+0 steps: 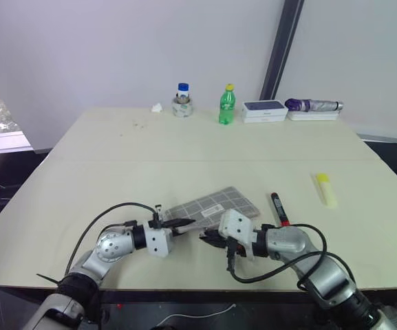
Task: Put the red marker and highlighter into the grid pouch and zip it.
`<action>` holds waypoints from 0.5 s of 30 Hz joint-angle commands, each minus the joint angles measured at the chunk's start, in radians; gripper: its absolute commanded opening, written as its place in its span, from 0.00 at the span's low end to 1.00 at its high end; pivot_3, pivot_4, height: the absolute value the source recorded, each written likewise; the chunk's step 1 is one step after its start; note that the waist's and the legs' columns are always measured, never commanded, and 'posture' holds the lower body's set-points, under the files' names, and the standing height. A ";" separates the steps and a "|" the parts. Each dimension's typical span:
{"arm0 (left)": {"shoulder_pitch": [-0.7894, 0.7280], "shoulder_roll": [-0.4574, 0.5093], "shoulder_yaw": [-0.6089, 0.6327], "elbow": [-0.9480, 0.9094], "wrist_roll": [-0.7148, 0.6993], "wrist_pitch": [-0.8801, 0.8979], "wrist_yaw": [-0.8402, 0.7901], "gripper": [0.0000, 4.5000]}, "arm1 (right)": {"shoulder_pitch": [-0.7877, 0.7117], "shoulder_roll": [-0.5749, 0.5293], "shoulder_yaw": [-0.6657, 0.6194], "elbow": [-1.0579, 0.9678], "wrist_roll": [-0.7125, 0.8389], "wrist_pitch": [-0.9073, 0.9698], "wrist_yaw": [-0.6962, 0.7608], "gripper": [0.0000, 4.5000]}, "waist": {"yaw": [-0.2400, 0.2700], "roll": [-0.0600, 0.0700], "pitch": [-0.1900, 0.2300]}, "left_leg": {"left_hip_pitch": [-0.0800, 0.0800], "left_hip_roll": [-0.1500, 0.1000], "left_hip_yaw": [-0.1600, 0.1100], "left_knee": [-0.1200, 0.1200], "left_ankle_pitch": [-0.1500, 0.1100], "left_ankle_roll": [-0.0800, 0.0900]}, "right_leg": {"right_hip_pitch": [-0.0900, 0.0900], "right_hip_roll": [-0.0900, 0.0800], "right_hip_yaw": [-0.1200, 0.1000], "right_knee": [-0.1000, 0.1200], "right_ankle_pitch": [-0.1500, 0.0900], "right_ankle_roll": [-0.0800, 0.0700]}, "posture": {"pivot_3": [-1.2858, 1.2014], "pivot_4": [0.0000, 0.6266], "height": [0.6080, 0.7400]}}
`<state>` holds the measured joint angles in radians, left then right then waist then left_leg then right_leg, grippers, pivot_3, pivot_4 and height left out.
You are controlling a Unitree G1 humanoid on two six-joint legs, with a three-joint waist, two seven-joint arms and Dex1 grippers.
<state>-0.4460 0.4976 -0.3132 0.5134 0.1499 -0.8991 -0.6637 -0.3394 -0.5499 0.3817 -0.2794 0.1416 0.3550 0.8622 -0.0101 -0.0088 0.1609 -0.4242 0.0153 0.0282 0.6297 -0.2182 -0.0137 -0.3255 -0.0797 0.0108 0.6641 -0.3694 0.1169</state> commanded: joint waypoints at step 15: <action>-0.067 -0.003 0.044 -0.001 0.035 0.036 0.080 0.00 | -0.103 0.008 -0.118 0.112 0.037 -0.173 0.110 0.66 | 0.000 -0.001 0.000 | -0.003 0.000 0.000 0.000 0.000 0.000 | -0.003 0.000 0.000 0.000 0.000 0.000 | 0.52 0.24 1.00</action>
<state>-0.5105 0.4821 -0.2894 0.5432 0.2060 -0.8534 -0.5826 -0.4488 -0.5343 0.3223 -0.1013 0.1361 0.1823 0.9714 -0.0104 -0.0093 0.1613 -0.4271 0.0154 0.0283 0.6293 -0.2181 -0.0139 -0.3284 -0.0796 0.0105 0.6644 -0.3695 0.1171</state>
